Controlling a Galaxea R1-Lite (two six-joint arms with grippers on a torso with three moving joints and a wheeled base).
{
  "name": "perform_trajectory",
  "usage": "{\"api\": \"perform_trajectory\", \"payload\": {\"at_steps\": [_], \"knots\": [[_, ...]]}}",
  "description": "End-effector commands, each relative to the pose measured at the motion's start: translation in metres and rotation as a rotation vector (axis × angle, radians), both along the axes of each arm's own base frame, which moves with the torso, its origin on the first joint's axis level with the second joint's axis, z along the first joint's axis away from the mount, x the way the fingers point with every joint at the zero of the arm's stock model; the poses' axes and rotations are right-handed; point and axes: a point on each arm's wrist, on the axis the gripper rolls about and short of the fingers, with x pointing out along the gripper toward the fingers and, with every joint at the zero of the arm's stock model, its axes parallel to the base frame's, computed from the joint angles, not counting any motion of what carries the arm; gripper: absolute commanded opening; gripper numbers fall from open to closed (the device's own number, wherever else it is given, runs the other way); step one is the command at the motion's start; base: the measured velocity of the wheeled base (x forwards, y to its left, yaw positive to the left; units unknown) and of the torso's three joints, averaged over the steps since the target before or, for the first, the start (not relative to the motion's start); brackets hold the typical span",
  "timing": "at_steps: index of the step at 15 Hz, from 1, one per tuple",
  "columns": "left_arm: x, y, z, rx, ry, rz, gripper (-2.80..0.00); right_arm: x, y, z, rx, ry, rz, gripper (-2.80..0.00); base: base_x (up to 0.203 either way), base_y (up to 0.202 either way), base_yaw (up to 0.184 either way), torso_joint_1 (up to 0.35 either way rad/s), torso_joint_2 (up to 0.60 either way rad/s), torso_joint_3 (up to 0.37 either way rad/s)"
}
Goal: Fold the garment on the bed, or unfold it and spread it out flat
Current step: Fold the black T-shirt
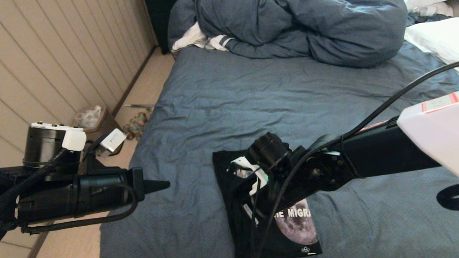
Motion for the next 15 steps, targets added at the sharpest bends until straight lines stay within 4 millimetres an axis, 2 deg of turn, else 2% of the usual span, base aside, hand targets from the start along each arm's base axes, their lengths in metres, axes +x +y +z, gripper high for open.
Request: {"api": "perform_trajectory", "payload": {"at_steps": [1,3,6,10,15], "knots": [[0.000,0.000,0.000,-0.003,0.002,-0.001,-2.80,0.010,-0.015,0.013,0.024,-0.028,-0.045,-2.80,0.000,0.000,0.000,0.000,0.00,0.000],[0.000,0.000,0.000,-0.002,0.004,-0.001,-2.80,0.016,-0.017,0.004,0.010,-0.012,-0.059,-2.80,0.000,0.000,0.000,0.000,0.00,0.000],[0.000,0.000,0.000,-0.002,0.004,-0.001,-2.80,0.021,-0.011,-0.019,-0.027,0.035,-0.057,-2.80,0.000,0.000,0.000,0.000,0.00,0.000],[0.000,0.000,-0.001,-0.002,0.005,-0.001,-2.80,0.020,-0.004,-0.038,-0.060,0.071,-0.041,-2.80,0.000,0.000,0.000,0.000,0.00,0.000],[0.001,0.000,-0.001,-0.002,0.005,-0.001,-2.80,0.000,0.018,-0.054,-0.092,0.102,0.038,-2.80,0.000,0.000,0.000,0.000,0.00,0.000]]}}
